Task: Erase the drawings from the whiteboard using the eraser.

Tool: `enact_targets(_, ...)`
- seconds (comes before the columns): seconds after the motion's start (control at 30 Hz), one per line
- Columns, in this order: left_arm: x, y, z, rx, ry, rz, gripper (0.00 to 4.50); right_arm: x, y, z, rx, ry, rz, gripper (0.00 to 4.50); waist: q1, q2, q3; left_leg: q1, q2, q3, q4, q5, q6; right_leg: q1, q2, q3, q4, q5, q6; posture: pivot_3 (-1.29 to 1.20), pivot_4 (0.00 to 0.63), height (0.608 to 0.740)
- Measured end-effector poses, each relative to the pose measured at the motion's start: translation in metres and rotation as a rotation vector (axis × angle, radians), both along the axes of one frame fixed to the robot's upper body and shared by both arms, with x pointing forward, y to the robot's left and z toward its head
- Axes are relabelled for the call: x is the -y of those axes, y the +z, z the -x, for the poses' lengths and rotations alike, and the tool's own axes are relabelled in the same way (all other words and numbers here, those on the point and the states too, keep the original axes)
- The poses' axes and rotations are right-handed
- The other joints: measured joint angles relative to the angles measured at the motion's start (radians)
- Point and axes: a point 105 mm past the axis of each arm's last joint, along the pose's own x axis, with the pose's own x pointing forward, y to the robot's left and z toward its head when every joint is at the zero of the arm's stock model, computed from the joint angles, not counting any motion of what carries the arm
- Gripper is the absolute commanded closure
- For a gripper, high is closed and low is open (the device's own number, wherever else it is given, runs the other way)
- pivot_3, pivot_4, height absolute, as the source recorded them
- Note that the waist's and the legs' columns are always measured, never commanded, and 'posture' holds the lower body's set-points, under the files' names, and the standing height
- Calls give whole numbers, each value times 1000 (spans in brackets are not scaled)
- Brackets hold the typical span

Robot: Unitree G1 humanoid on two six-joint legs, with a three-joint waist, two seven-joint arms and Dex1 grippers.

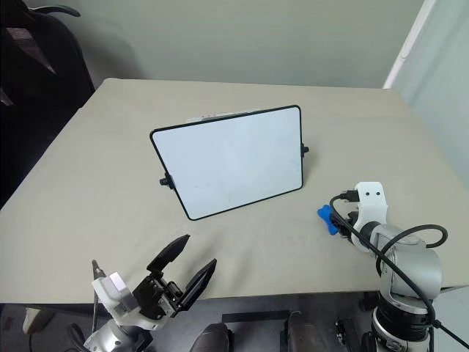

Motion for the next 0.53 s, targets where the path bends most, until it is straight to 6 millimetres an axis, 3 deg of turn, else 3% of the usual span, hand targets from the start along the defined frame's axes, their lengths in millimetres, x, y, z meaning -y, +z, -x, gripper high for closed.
enact_targets(0.03,0,0,0,3,0,0,0,2,0,3,5,7,15,63,1,0,0,0,0,0,0,0,0,0,0,0,0,0,0,0,150,740)
enact_targets(0.13,0,1,-1,4,4,0,0,6,11,6,132,45,100,22,6,0,0,0,0,0,0,-1,2,0,0,0,0,-1,0,0,150,740)
enact_targets(0.2,0,2,-2,7,6,1,0,0,28,8,302,101,140,22,6,0,0,0,0,1,0,-3,5,0,0,0,0,-1,1,0,150,740)
enact_targets(0.3,0,3,-3,12,8,2,0,-26,39,23,446,257,61,22,5,0,0,0,0,0,0,-5,9,1,1,0,0,-2,2,0,150,740)
enact_targets(0.53,-1,2,-3,8,9,2,0,-50,48,36,560,379,-92,22,4,0,0,2,0,0,2,-5,9,3,1,0,0,-2,1,0,150,740)
